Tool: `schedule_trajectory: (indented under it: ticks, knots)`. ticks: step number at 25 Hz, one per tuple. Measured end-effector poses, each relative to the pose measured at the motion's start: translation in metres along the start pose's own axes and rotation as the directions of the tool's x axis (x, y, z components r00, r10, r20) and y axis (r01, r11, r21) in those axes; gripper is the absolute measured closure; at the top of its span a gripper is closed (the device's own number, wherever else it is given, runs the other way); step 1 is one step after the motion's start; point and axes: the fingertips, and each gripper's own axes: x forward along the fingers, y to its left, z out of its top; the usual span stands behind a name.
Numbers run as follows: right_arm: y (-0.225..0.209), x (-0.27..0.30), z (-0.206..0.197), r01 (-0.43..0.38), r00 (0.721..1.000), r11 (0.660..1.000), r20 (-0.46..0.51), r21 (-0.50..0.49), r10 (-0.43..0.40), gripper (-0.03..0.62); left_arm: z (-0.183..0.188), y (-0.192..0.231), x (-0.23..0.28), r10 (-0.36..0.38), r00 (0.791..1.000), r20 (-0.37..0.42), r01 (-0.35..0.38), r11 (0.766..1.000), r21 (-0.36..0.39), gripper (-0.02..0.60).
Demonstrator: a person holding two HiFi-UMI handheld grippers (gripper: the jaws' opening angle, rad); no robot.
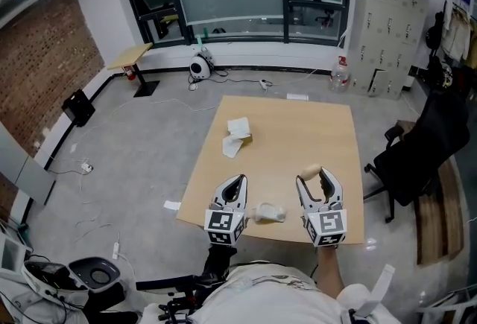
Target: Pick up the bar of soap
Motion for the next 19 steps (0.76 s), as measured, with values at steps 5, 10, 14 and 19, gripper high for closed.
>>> schedule_trajectory:
  ticks: [5, 10, 14, 19]
  knots:
    - [0.0005, -0.0005, -0.0016, 0.002, 1.000, 1.000, 0.000, -0.002, -0.002, 0.341, -0.0012, 0.0008, 0.0007, -0.002, 1.000, 0.001, 0.002, 1.000, -0.003, 0.577]
    - [0.0033, 0.0013, -0.0032, -0.003, 1.000, 1.000, 0.001, -0.003, 0.003, 0.341, -0.0049, 0.0033, 0.0003, -0.002, 1.000, -0.004, 0.002, 1.000, -0.008, 0.577]
    - [0.0046, 0.0007, -0.0041, -0.005, 1.000, 1.000, -0.006, -0.001, 0.005, 0.341, -0.0064, 0.0030, -0.0006, -0.004, 1.000, -0.011, 0.004, 1.000, -0.012, 0.577]
    - [0.0028, -0.0046, -0.0011, -0.008, 1.000, 1.000, -0.011, 0.000, 0.008, 0.341, -0.0034, -0.0032, -0.0029, -0.007, 1.000, -0.016, 0.007, 1.000, -0.015, 0.577]
